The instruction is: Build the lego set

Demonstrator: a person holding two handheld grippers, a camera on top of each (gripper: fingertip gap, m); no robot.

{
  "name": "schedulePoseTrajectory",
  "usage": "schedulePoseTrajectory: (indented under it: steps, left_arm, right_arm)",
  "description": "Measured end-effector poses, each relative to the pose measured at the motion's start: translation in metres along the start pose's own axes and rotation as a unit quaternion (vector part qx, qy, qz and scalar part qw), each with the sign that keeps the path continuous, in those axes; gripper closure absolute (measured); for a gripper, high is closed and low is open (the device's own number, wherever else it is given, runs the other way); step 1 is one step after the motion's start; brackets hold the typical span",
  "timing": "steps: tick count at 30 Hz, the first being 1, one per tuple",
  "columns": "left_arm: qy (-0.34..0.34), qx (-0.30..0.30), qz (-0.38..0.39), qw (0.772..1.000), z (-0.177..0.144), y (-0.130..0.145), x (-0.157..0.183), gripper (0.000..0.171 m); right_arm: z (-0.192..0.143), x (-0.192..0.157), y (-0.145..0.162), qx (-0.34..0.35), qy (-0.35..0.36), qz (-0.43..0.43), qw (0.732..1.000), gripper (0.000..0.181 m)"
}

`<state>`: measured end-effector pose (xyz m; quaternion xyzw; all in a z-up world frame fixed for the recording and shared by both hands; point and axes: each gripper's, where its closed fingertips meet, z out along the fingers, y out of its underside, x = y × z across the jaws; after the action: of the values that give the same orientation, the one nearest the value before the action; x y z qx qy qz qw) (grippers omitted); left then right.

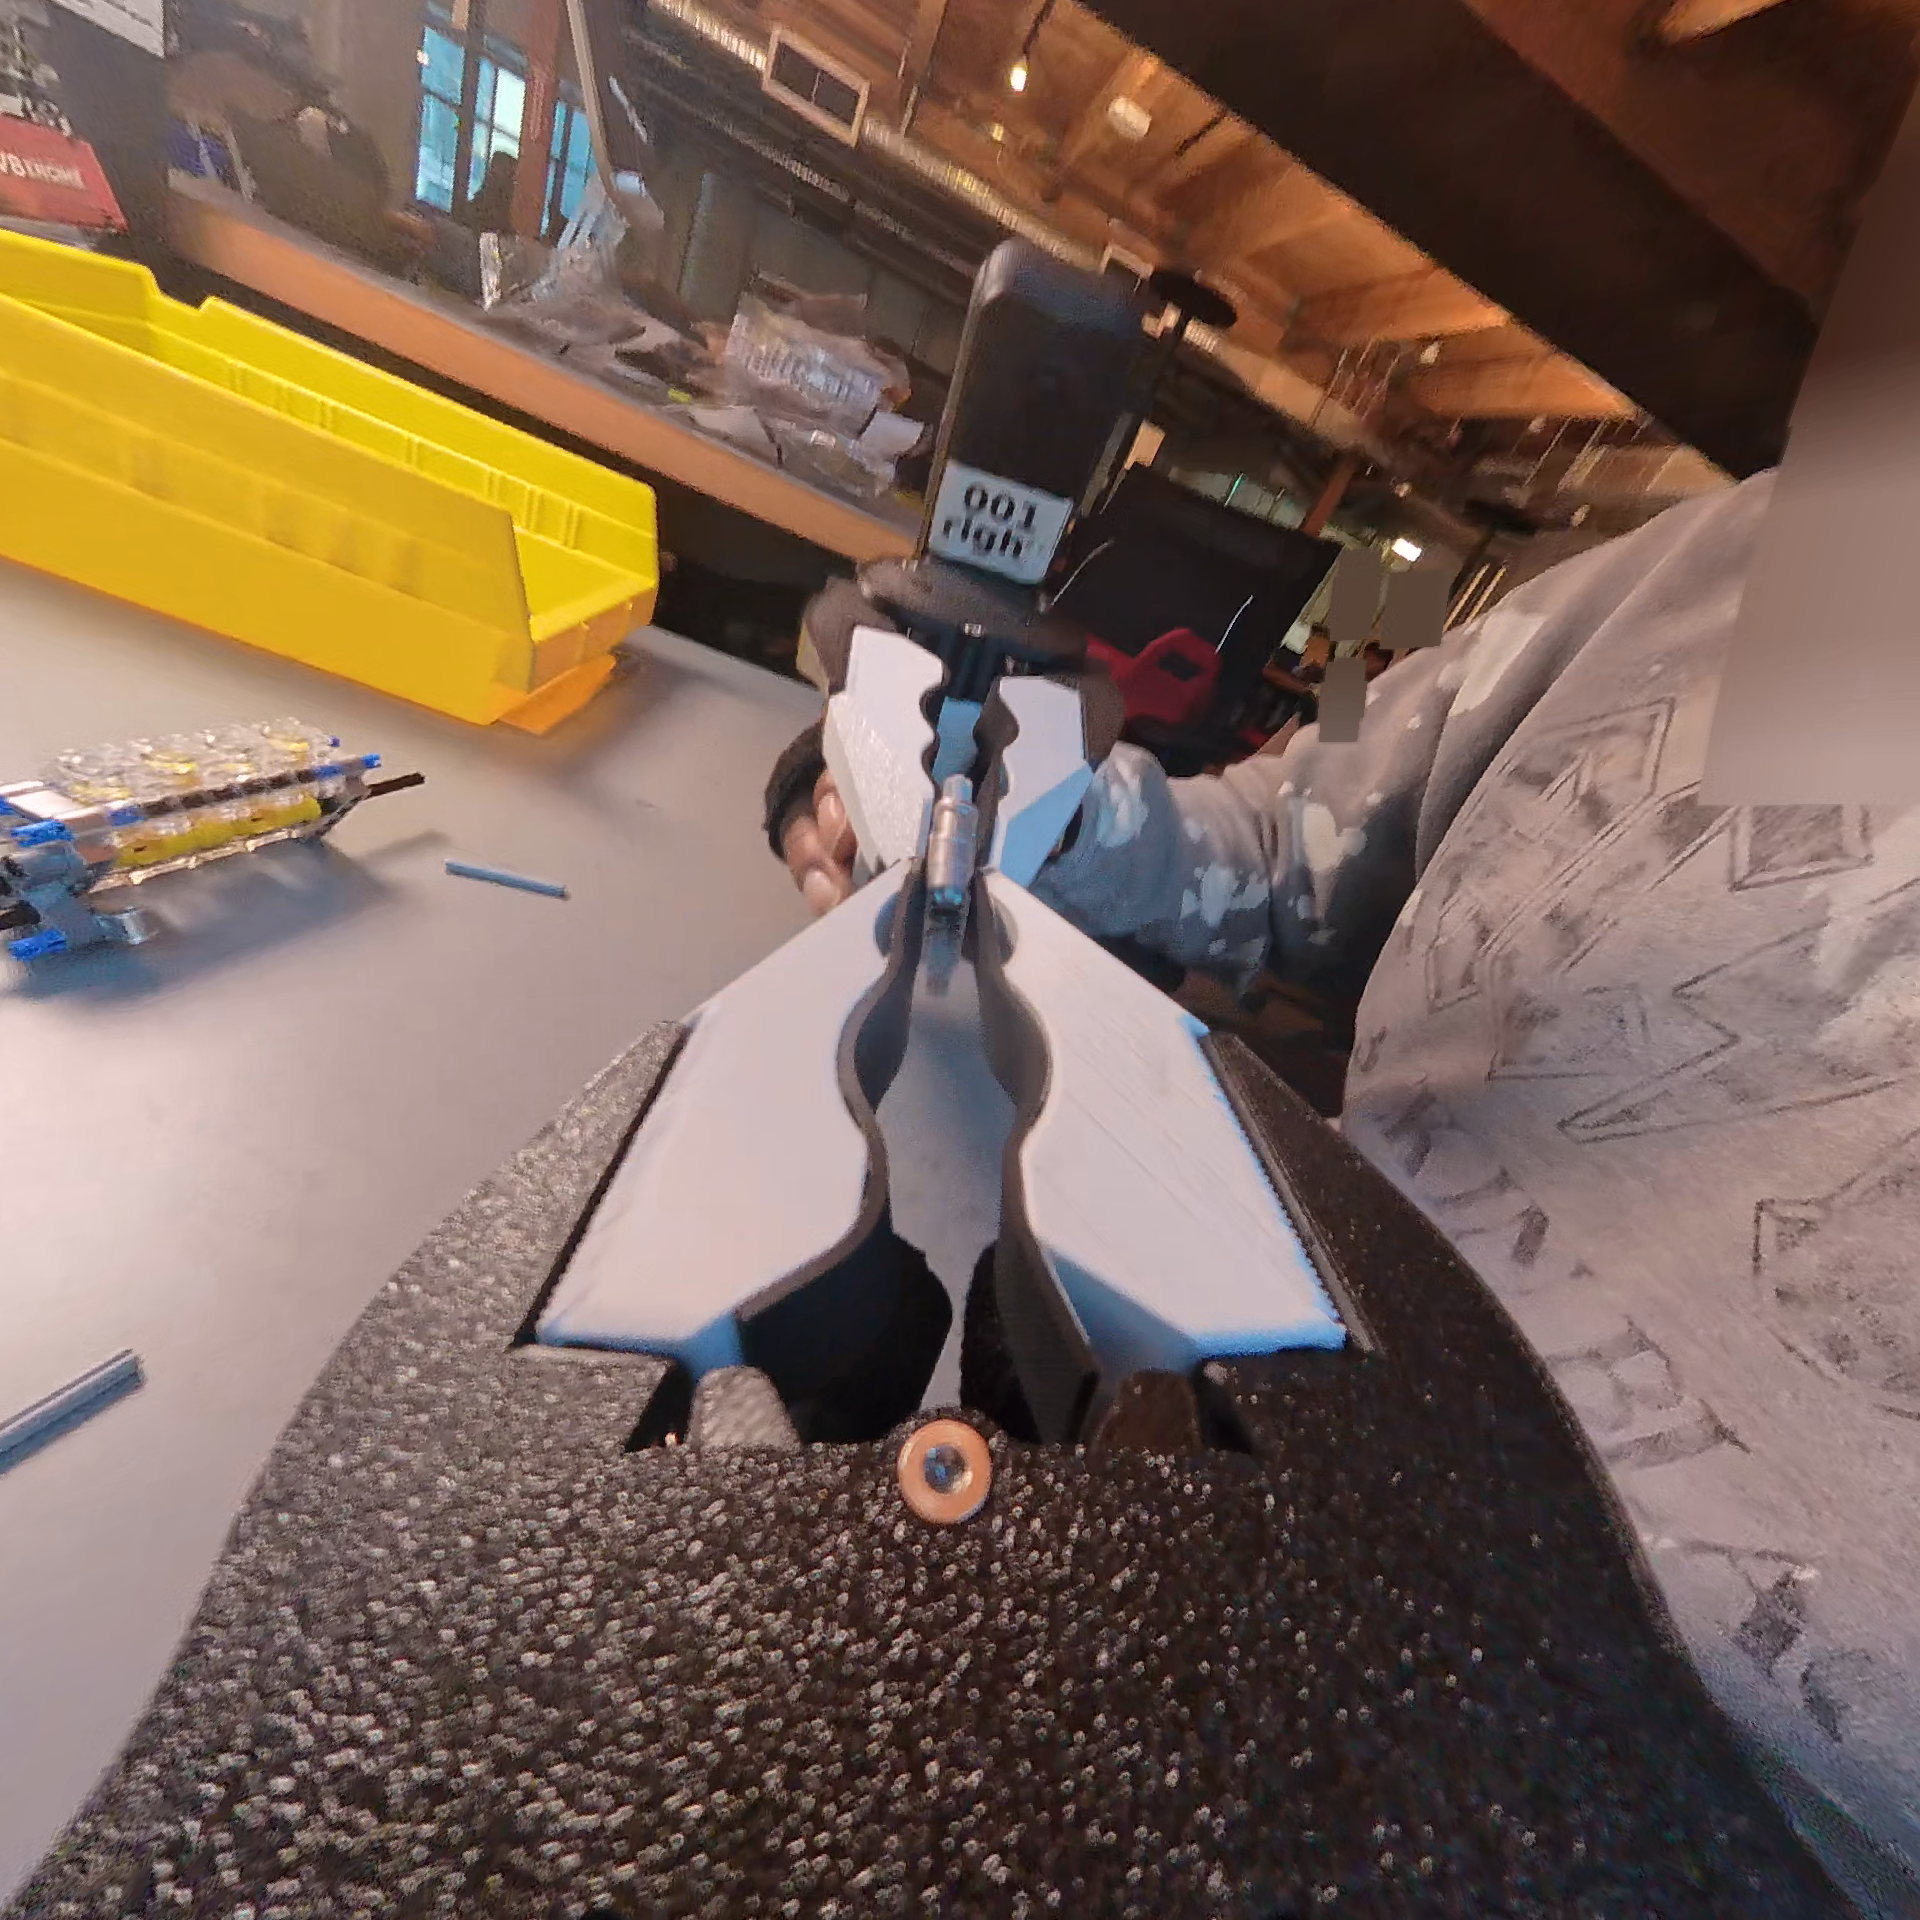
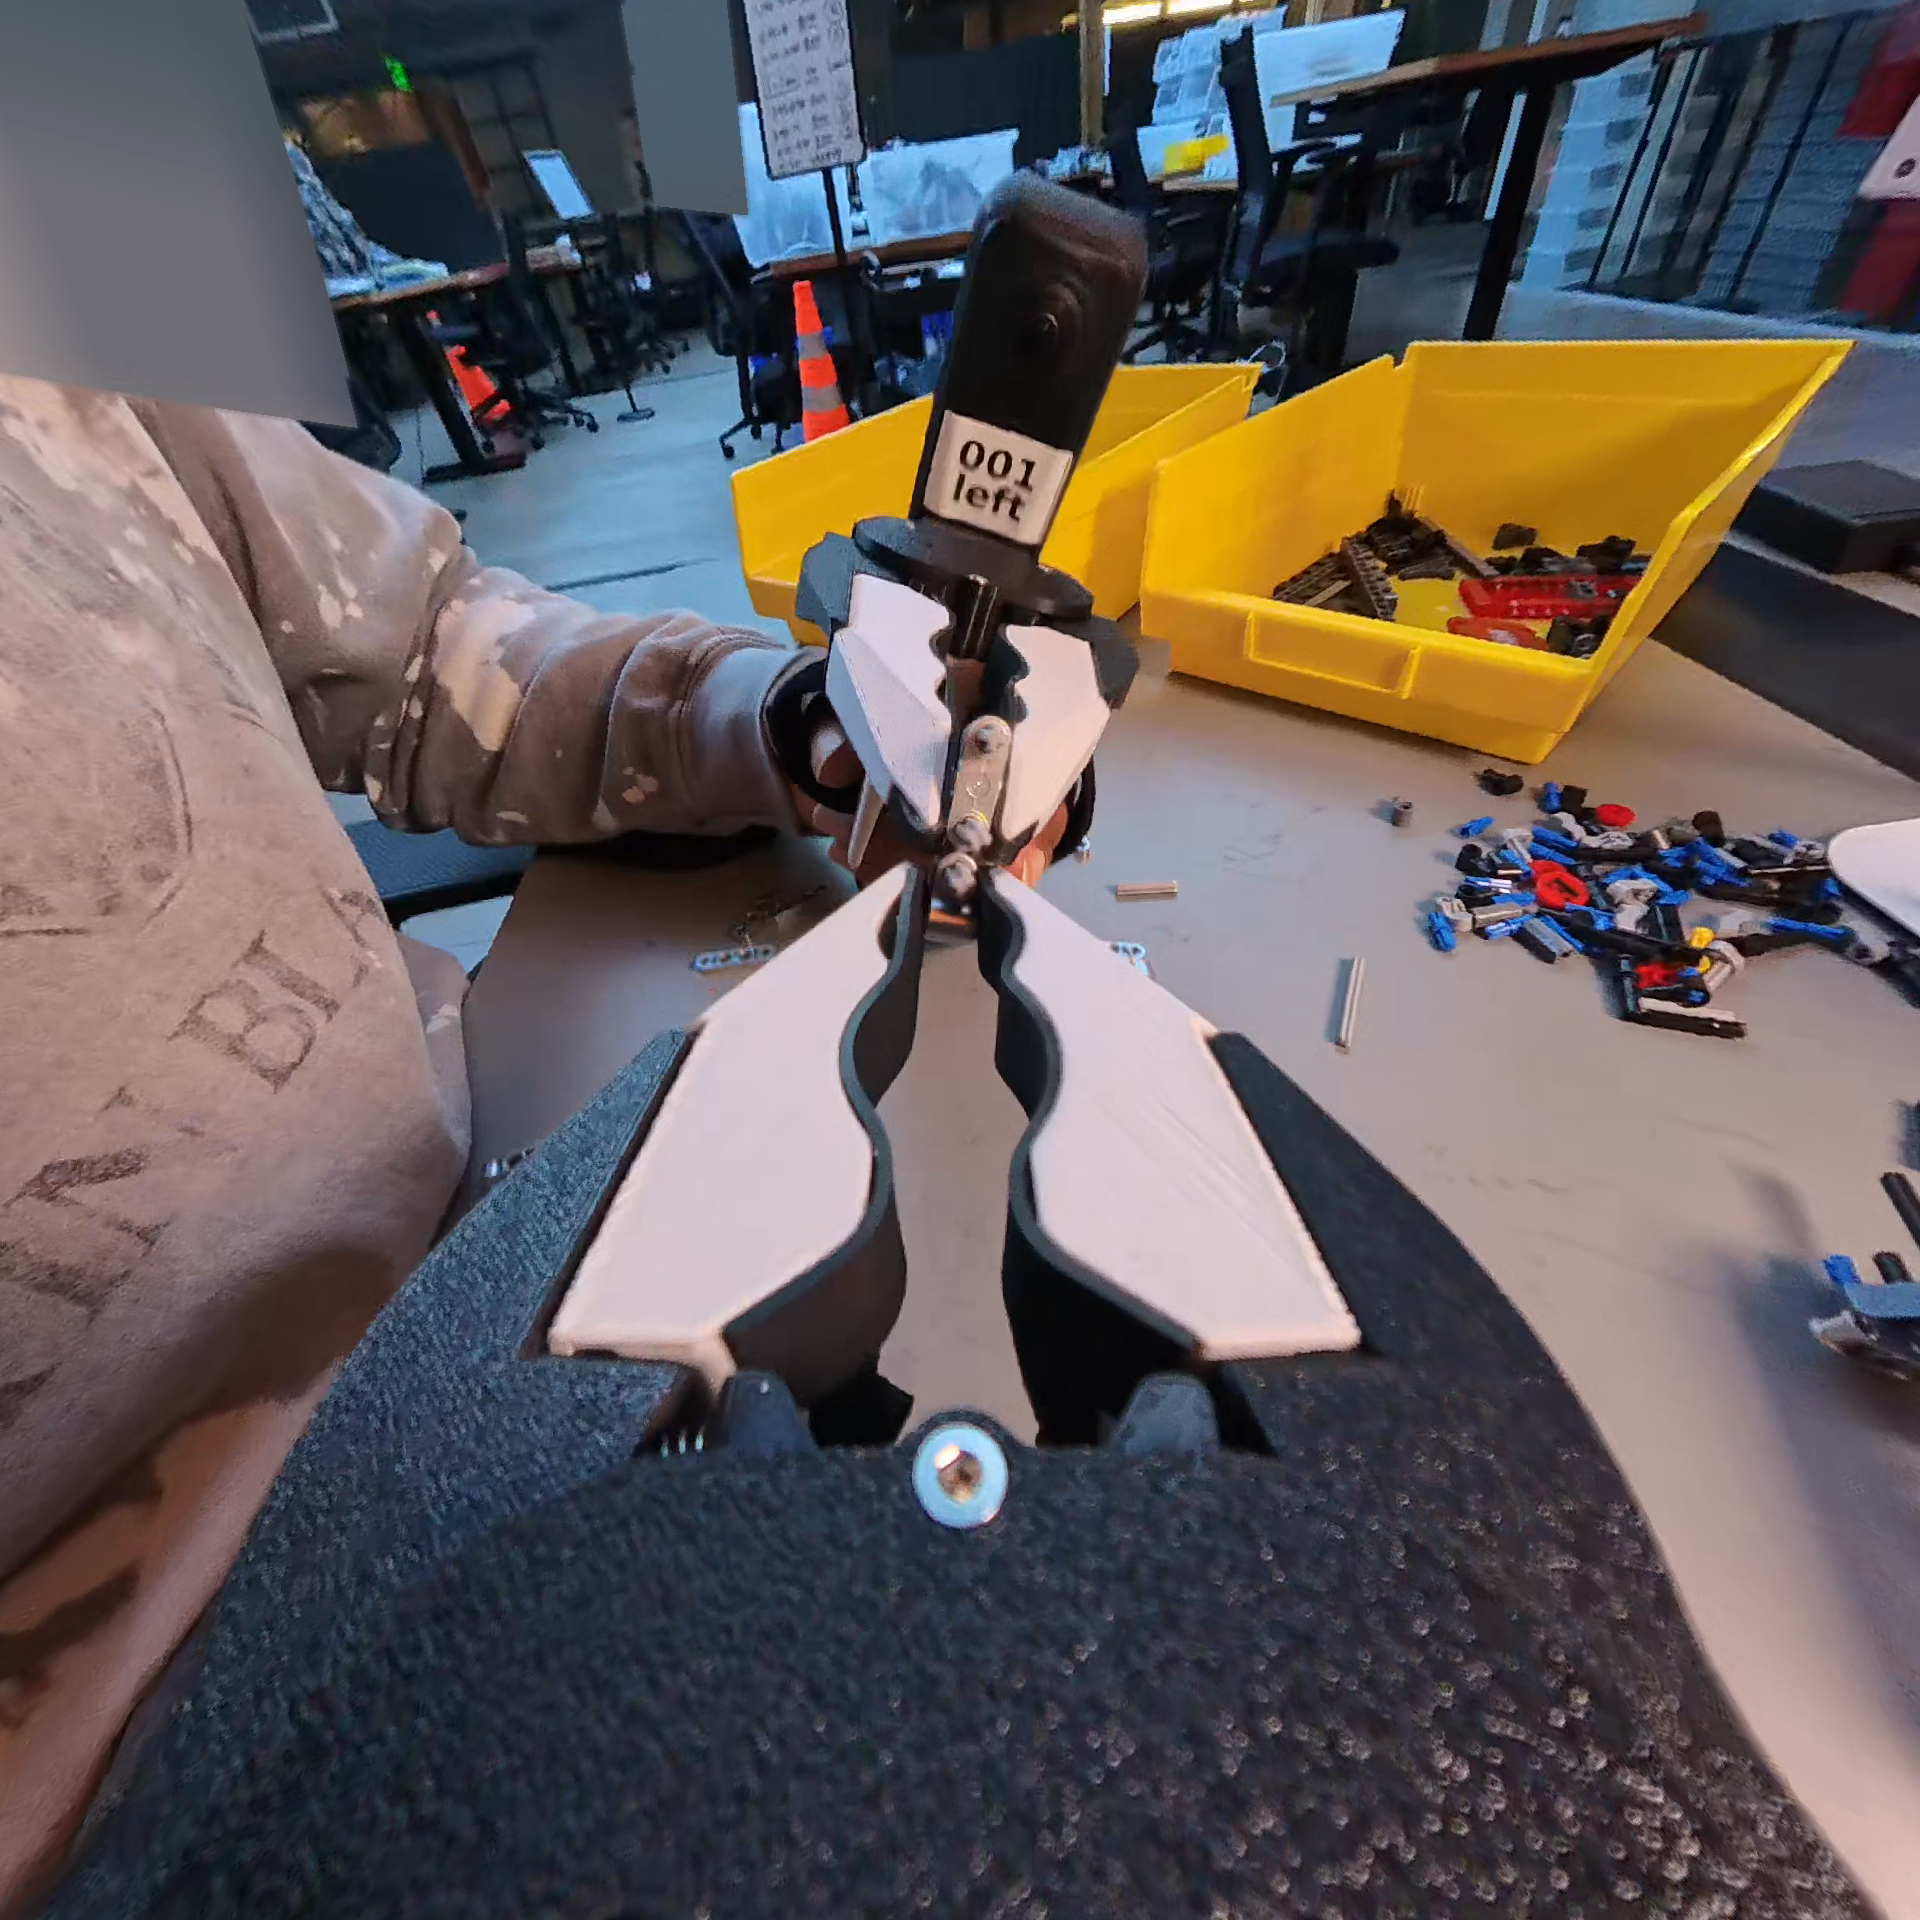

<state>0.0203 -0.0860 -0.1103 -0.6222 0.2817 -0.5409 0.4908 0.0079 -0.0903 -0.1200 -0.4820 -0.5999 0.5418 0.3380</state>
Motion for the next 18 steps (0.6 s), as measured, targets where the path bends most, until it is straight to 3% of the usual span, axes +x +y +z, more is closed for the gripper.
schedulePoseTrajectory:
  steps: [4,9,14,18]
  left_arm:
    - [-0.039,-0.115,0.036,0.992,-0.002,0.034,-0.011,0.165]
    - [-0.085,-0.248,0.076,0.962,-0.002,0.077,-0.026,0.165]
    - [-0.120,-0.326,0.094,0.933,-0.004,0.107,-0.038,0.165]
    - [-0.134,-0.352,0.105,0.920,-0.004,0.117,-0.042,0.165]
  right_arm:
    - [-0.012,0.003,0.030,-0.109,-0.018,-0.012,0.994,0.175]
    - [-0.011,0.006,0.071,-0.210,-0.006,-0.039,0.977,0.175]
    - [-0.009,0.008,0.098,-0.272,-0.001,-0.059,0.960,0.175]
    - [-0.008,0.010,0.109,-0.306,0.003,-0.062,0.950,0.175]
